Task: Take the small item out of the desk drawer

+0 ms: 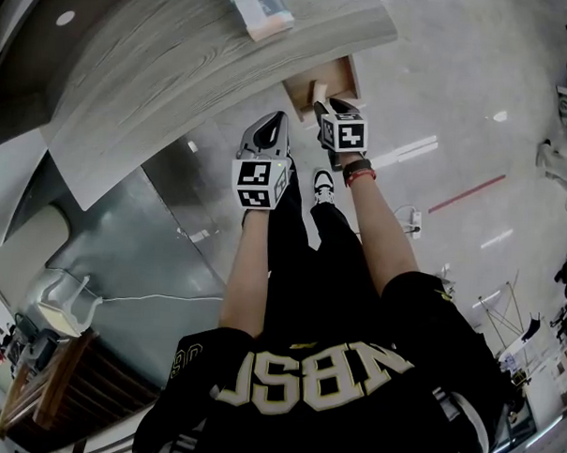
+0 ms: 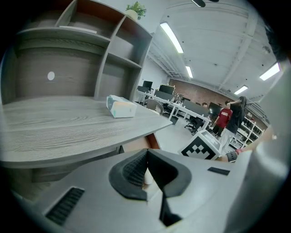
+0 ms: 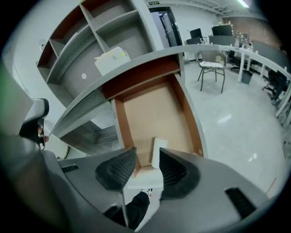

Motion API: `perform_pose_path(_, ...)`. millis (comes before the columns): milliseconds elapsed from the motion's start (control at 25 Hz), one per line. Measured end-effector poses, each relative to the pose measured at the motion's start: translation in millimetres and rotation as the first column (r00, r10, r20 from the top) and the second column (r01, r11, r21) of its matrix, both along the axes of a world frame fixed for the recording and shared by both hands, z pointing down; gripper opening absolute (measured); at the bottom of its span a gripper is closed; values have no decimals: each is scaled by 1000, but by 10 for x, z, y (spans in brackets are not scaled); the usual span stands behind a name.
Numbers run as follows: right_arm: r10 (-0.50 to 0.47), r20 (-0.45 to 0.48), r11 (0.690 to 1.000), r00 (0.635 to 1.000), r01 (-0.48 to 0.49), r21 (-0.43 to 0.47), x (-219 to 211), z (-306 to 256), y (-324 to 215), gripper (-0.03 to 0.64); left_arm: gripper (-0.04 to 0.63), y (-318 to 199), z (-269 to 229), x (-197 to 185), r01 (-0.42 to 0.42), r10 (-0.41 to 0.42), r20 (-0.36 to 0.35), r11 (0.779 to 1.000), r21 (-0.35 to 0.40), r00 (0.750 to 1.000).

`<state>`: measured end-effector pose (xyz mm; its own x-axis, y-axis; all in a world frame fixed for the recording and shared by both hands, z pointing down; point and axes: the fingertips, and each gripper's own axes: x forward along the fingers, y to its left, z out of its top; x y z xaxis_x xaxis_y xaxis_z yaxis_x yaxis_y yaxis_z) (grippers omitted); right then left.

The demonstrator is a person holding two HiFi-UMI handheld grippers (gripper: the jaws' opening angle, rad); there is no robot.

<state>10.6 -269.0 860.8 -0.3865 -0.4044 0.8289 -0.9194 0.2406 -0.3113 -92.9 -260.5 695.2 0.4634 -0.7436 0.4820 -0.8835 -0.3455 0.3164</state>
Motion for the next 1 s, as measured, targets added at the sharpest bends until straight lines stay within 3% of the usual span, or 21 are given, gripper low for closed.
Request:
perform_pose_path(160, 39, 30, 999, 999, -38, -38, -47, 107, -134, 219, 14, -88, 76, 8, -7, 7, -9, 1000, -13, 1000)
perform_pose_path(360, 120, 42, 990, 992, -116, -84, -55, 212, -287, 239, 14, -126, 182, 3, -18, 18, -8, 999, -35, 1000)
perform_pose_path(640, 145, 30, 982, 989, -141, -123, -53, 476, -387, 249, 14, -163, 266, 1, -27, 27, -6, 999, -47, 1000)
perform_pose_path(840, 182, 45, 974, 982, -173, -148, -54, 594, -426, 233, 14, -193, 336, -7, -27, 27, -1, 998, -60, 1000)
perform_pose_path(960, 152, -8, 976, 988, -151, -159, -8, 611, -397, 130, 14, -183, 333, -1, -29, 29, 5, 997, -65, 1000)
perform_pose_path(1000, 151, -13, 975, 989, -151, -165, 4, 609, -389, 130, 14, -184, 325, -5, -26, 27, 5, 998, -65, 1000)
